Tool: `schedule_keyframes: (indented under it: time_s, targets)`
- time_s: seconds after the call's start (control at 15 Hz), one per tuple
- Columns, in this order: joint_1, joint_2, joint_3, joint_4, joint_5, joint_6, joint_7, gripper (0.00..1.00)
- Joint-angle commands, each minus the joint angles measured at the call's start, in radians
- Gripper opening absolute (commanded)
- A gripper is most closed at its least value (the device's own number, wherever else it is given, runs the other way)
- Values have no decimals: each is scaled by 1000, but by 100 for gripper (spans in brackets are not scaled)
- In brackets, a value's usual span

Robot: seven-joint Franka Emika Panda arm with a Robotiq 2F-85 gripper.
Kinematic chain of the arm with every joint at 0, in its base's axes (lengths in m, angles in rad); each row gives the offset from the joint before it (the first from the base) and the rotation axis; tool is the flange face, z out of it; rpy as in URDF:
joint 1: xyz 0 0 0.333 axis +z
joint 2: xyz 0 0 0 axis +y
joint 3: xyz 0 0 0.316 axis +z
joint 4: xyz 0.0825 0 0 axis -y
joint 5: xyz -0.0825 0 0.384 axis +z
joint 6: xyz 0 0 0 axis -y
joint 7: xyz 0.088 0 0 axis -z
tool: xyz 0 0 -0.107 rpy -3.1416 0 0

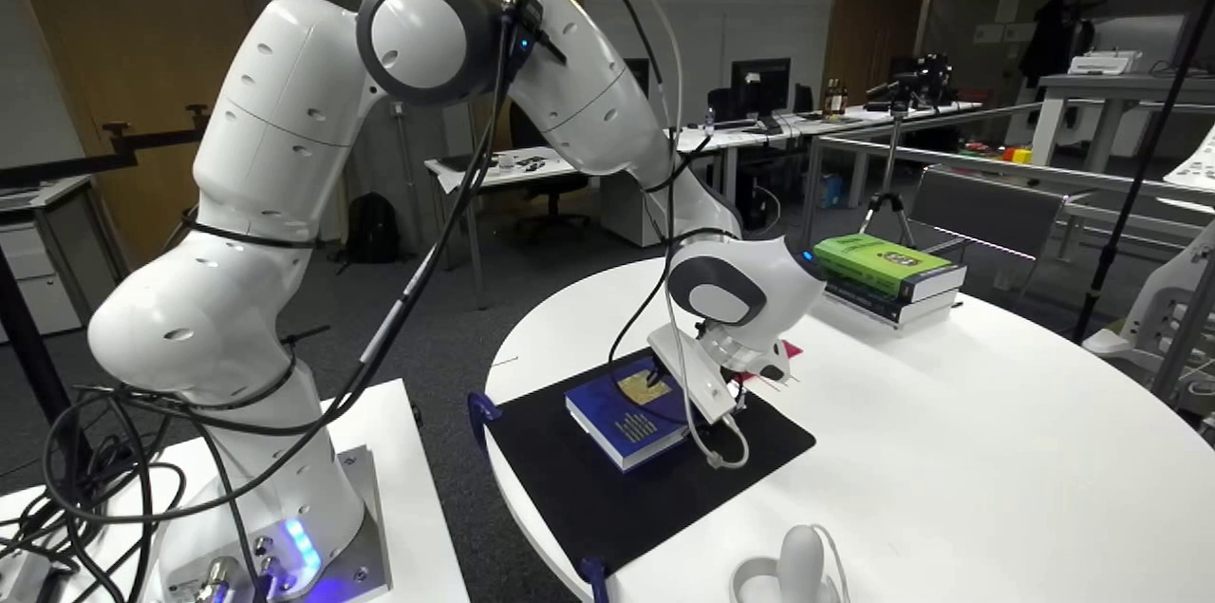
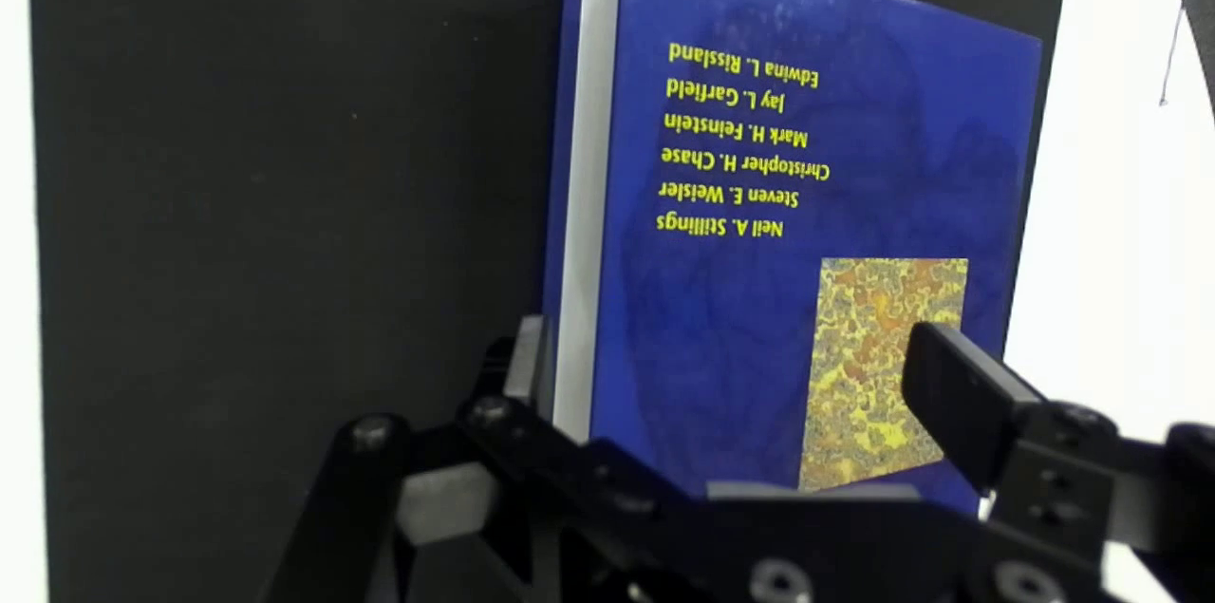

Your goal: Open the book

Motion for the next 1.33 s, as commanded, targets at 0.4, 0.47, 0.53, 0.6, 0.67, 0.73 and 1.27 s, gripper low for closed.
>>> schedule_keyframes:
  time_s: [0.4, 0.47, 0.53, 0.6, 0.67, 0.73, 1.27]
  targets:
    - [-17, 21, 37, 13, 20, 16, -35, 100]
    - [-17, 18, 38, 13, 20, 15, -37, 100]
    - [-17, 12, 38, 10, 20, 16, -38, 100]
    - [-16, 9, 38, 10, 19, 18, -39, 100]
    - [-15, 3, 38, 8, 17, 19, -39, 100]
    - [-13, -3, 37, 6, 16, 21, -39, 100]
    - [-8, -10, 41, 5, 13, 29, -50, 100]
